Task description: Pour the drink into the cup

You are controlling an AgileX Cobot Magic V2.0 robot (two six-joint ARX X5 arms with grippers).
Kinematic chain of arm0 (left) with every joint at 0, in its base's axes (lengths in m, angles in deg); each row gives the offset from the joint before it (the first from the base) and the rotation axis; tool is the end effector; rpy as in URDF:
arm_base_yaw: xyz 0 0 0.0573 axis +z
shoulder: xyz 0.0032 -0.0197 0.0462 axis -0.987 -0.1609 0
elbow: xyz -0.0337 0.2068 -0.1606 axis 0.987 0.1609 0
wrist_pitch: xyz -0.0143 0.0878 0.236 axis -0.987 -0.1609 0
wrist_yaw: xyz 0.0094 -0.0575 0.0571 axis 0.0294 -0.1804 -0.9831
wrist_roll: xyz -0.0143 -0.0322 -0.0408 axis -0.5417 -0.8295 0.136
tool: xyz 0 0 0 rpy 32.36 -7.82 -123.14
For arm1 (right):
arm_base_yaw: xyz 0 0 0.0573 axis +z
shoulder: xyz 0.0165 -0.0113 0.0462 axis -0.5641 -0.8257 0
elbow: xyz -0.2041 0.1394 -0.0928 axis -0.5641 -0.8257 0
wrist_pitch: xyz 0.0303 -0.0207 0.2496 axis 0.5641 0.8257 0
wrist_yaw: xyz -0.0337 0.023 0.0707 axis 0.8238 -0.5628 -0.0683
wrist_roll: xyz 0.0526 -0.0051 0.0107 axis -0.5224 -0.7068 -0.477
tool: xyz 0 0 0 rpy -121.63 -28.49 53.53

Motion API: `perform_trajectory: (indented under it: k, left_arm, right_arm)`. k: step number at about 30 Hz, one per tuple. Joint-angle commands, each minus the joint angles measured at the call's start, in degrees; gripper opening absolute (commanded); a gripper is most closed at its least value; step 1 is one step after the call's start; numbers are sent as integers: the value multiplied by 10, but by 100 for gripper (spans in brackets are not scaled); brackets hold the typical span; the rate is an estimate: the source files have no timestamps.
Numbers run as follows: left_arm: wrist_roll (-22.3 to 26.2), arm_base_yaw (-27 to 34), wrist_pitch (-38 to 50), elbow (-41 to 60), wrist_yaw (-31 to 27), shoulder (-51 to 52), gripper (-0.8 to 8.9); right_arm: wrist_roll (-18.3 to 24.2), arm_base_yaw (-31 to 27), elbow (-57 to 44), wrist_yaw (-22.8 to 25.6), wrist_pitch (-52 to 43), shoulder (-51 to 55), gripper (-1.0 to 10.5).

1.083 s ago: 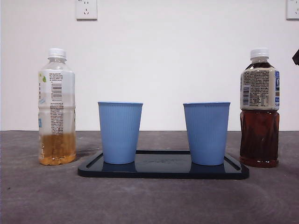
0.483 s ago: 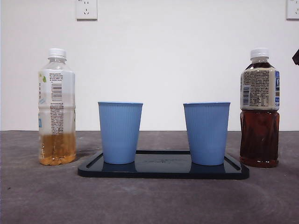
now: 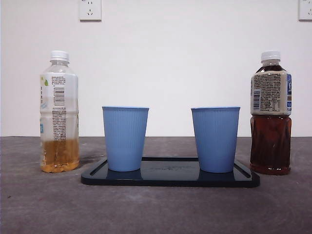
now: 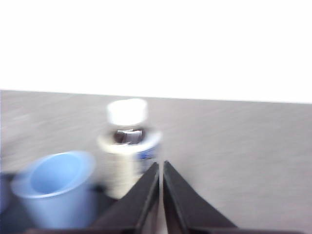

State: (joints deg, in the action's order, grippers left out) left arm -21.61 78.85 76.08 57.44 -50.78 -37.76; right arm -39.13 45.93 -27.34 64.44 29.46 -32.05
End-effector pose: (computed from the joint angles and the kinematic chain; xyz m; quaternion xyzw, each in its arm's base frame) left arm 0.0943 0.0014 0.1576 0.0389 0.0765 0.0582 0.9946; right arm 0.0898 0.0168 0.2469 0.0234 0.0259 0.0742 0.9966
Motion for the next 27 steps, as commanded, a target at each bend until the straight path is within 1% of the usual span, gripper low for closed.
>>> perform_trajectory:
  k: [1,3,6,9,15,27]
  left_arm:
    - [-3,0,-5,11,-1,1,7]
    - [-3,0,-5,11,-1,1,6]
    - [-3,0,-5,11,-1,1,6]
    - [-3,0,-5,11,-1,1,6]
    - [-3,0,-5,11,-1,1,6]
    - [-3,0,-4,11,-1,1,6]
  right_arm:
    - [30,-36,-42,1,-33,34,9]
    - [31,-58,-81,1,-62,62,9]
    - [31,-71,-120,1,-86,90,9]
    - [30,-77,-149,1,-91,112,9]
    - [30,-78,-187,3,-91,113,9]
    - [31,-78,-193,5,-21,113,9]
